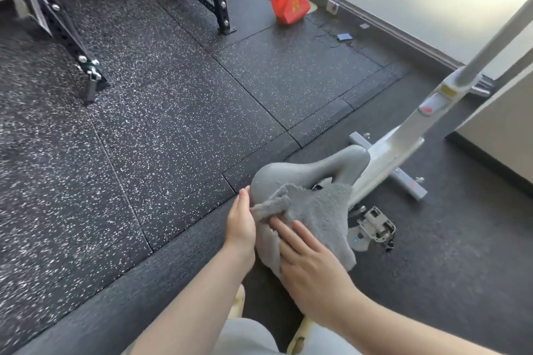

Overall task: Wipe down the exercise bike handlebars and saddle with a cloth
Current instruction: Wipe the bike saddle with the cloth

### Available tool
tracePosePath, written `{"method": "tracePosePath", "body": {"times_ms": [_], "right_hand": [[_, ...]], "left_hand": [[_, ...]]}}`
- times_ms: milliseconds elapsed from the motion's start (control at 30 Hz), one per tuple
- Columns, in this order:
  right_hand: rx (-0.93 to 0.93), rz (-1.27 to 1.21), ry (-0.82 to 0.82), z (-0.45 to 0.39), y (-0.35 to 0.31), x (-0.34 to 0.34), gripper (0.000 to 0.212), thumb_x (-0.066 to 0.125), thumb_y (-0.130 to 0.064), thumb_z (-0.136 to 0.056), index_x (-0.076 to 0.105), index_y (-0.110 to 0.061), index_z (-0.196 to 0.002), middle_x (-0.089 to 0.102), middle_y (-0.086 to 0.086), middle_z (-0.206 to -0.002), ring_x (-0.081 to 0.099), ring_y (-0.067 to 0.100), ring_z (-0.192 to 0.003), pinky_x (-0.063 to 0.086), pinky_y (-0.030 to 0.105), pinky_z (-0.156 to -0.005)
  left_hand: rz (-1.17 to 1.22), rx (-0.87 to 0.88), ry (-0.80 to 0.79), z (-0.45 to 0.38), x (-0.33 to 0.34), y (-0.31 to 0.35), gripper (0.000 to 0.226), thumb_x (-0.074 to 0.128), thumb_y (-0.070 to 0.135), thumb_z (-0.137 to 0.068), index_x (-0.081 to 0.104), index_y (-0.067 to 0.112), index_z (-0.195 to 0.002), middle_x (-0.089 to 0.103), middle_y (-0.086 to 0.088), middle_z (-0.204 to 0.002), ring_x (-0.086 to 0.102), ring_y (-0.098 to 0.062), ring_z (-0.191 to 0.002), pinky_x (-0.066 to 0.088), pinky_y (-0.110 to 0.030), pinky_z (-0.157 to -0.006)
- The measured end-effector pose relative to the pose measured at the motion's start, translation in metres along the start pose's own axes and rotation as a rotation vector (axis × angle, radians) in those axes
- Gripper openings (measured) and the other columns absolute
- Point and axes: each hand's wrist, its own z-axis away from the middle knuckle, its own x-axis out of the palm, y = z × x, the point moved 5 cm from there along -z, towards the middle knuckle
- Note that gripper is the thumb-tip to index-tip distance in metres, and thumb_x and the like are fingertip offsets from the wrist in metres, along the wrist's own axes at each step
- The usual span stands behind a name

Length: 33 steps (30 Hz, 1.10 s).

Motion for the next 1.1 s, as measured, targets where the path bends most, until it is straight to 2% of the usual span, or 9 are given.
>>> {"method": "tracePosePath", "body": {"times_ms": [67, 200, 367, 533, 633, 733, 933, 1033, 1100], "right_hand": [[0.014, 0.03, -0.03, 0.003, -0.001, 0.003, 0.056, 0.046, -0.029, -0.083, 0.053, -0.01, -0.135, 0.043, 0.005, -0.147, 0.019, 0.031, -0.145, 0.009, 0.047, -0.117], [0.191, 0.039, -0.05, -0.04, -0.016, 0.002, 0.058, 0.035, -0.032, -0.084, 0.052, -0.014, -0.136, 0.045, 0.005, -0.146, 0.02, 0.032, -0.142, 0.004, 0.05, -0.117], [0.222, -0.011, -0.001, -0.006, -0.004, 0.001, 0.068, 0.057, -0.033, -0.084, 0.038, -0.015, -0.147, 0.028, 0.001, -0.157, 0.023, 0.025, -0.145, 0.014, 0.042, -0.116], [0.425, -0.081, 0.033, -0.04, -0.024, -0.002, 0.058, 0.044, -0.031, -0.082, 0.052, -0.016, -0.137, 0.043, 0.001, -0.148, 0.026, 0.027, -0.142, 0.015, 0.045, -0.116], [0.405, -0.136, 0.103, -0.016, -0.01, -0.009, 0.065, 0.052, -0.03, -0.083, 0.038, -0.02, -0.146, 0.033, -0.003, -0.154, 0.027, 0.019, -0.143, 0.02, 0.041, -0.115], [0.525, -0.222, 0.136, -0.008, 0.002, -0.018, 0.073, 0.057, -0.03, -0.083, 0.03, -0.024, -0.15, 0.026, -0.008, -0.156, 0.031, 0.015, -0.142, 0.025, 0.039, -0.114], [1.08, -0.256, 0.205, -0.056, 0.032, -0.022, 0.06, 0.034, -0.031, -0.09, 0.038, -0.015, -0.147, 0.034, 0.006, -0.153, 0.033, 0.025, -0.141, 0.021, 0.042, -0.113], [1.014, -0.284, 0.125, -0.045, -0.005, -0.018, 0.066, 0.038, -0.033, -0.085, 0.035, -0.014, -0.148, 0.033, 0.008, -0.154, 0.032, 0.024, -0.142, 0.02, 0.04, -0.113], [0.94, -0.224, 0.096, -0.042, 0.004, -0.016, 0.066, 0.039, -0.036, -0.086, 0.034, -0.015, -0.149, 0.031, 0.006, -0.155, 0.033, 0.021, -0.141, 0.019, 0.039, -0.114]], "left_hand": [[-0.054, 0.006, -0.02, -0.002, 0.001, -0.004, 0.055, 0.045, 0.055, -0.086, 0.059, 0.022, -0.129, 0.063, -0.004, -0.128, 0.059, -0.022, -0.119, 0.041, -0.047, -0.108], [-0.136, 0.099, 0.002, -0.002, 0.002, 0.012, 0.037, 0.039, 0.031, -0.102, 0.056, 0.016, -0.131, 0.061, -0.004, -0.128, 0.057, -0.019, -0.12, 0.041, -0.042, -0.108], [-0.256, 0.089, -0.115, -0.011, -0.002, 0.021, 0.041, 0.044, 0.039, -0.098, 0.055, 0.019, -0.132, 0.059, 0.001, -0.132, 0.053, -0.016, -0.124, 0.037, -0.042, -0.111], [-0.357, 0.145, -0.107, -0.014, 0.005, 0.017, 0.04, 0.037, 0.034, -0.102, 0.045, 0.02, -0.139, 0.054, 0.003, -0.131, 0.047, -0.018, -0.128, 0.033, -0.041, -0.113], [-0.371, 0.137, -0.149, -0.019, 0.008, 0.022, 0.038, 0.036, 0.033, -0.103, 0.047, 0.019, -0.136, 0.053, 0.003, -0.131, 0.047, -0.015, -0.126, 0.031, -0.039, -0.114], [-0.347, 0.099, -0.206, -0.025, 0.008, 0.022, 0.045, 0.032, 0.04, -0.104, 0.041, 0.019, -0.143, 0.045, 0.007, -0.141, 0.041, -0.01, -0.131, 0.026, -0.036, -0.117], [-0.292, -0.028, -0.28, -0.037, 0.012, 0.015, 0.063, 0.03, 0.063, -0.095, 0.038, 0.027, -0.146, 0.043, 0.004, -0.148, 0.041, -0.016, -0.136, 0.029, -0.04, -0.116], [-0.305, -0.136, -0.428, -0.057, 0.011, -0.005, 0.097, 0.036, 0.095, -0.065, 0.043, 0.036, -0.142, 0.045, 0.009, -0.148, 0.045, -0.012, -0.133, 0.031, -0.039, -0.115], [-0.328, -0.135, -0.465, -0.052, 0.011, 0.002, 0.089, 0.034, 0.088, -0.074, 0.04, 0.034, -0.144, 0.042, 0.009, -0.149, 0.042, -0.011, -0.135, 0.03, -0.038, -0.116]]}}
